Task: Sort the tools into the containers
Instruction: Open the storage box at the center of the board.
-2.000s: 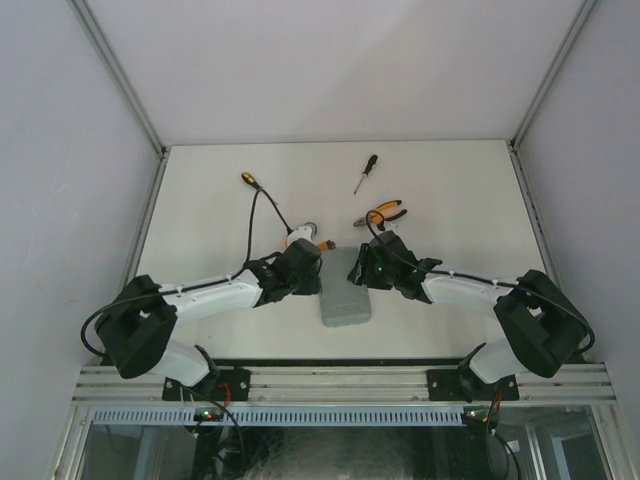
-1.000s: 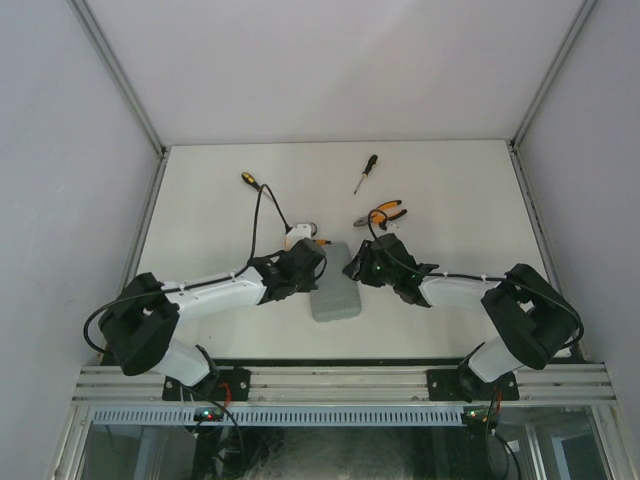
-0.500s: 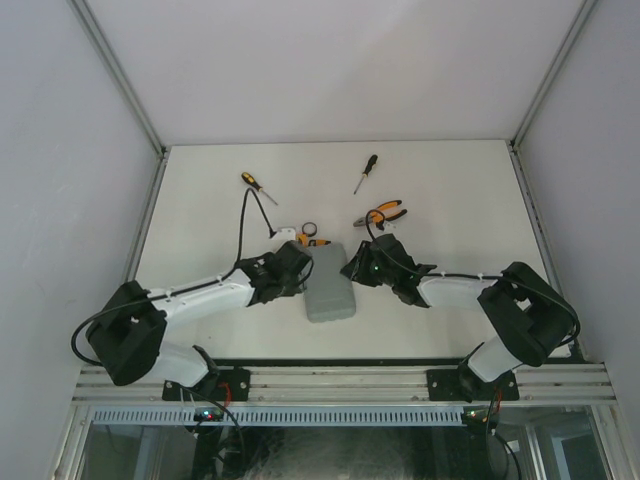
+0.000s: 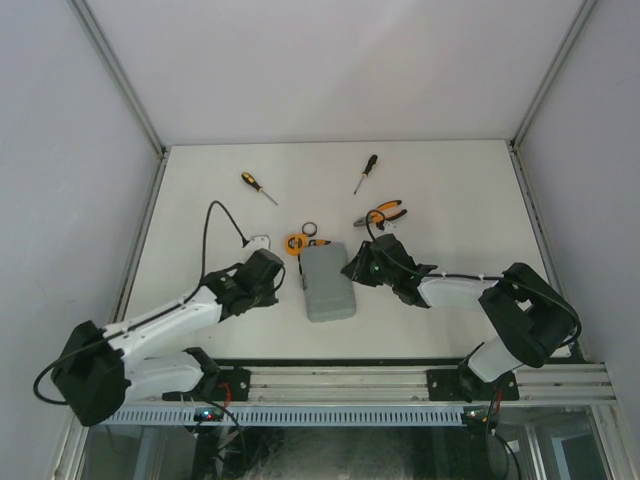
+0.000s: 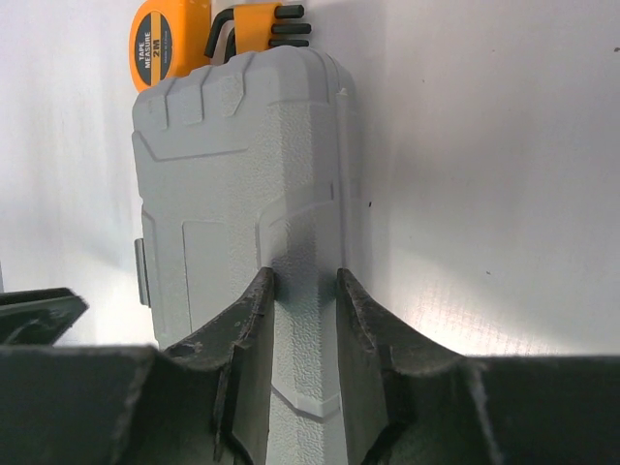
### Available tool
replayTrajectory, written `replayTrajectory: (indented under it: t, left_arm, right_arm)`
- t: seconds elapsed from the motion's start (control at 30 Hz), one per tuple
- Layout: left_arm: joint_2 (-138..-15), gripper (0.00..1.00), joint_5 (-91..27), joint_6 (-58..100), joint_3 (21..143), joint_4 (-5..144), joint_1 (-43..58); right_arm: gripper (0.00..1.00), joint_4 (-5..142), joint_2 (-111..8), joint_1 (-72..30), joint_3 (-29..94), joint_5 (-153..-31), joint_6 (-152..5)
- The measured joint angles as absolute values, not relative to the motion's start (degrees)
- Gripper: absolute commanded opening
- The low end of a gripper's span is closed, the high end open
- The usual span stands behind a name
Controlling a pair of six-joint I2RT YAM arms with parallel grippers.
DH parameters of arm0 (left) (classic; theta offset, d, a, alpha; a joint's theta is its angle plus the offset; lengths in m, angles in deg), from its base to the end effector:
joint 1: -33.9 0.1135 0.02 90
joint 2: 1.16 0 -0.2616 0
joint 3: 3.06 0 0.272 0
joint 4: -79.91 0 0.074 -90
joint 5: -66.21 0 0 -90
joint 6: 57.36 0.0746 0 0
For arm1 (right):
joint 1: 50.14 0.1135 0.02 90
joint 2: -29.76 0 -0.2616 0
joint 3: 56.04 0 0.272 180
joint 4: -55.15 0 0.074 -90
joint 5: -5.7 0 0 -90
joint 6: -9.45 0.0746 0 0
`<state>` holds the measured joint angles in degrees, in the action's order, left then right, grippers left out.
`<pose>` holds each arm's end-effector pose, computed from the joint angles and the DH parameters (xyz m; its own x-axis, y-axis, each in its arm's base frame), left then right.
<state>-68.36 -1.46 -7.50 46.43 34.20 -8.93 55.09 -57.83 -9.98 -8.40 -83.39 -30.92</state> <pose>0.1965 -0.1435 0.1440 -0.8264 -0.0470 -0.5611 -0.0374 0.9989 -0.0287 0.2541 0.2129 0.1049 -0.8017 0.3203 -0.5047 -0.0382 0.8152 0.5780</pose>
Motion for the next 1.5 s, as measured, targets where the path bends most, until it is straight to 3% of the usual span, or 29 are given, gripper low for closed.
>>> replayTrajectory:
  t: [0.17, 0.37, 1.1, 1.5]
  left_arm:
    - [-58.63, 0.51, -4.89, -7.34, 45.08, 40.54, -8.69]
    - [-57.95, 0.59, -9.31, -7.89, 43.66, 48.75, -7.6]
    - [-69.08, 0.55, -19.45, -8.79, 37.32, 64.95, -3.03]
    - [-71.5, 0.43, -21.0, -8.74, 37.1, 67.25, -2.79]
  right_arm:
    - [0.28, 55.16, -57.5, -9.98, -8.53, -83.3, -31.73]
    - [0.28, 55.16, -57.46, -9.98, -8.55, -83.45, -32.1]
    - [0.28, 55.84, -57.87, -9.15, -7.81, -83.87, -33.02]
    - [0.27, 55.86, -58.57, -8.88, -7.13, -83.87, -33.11]
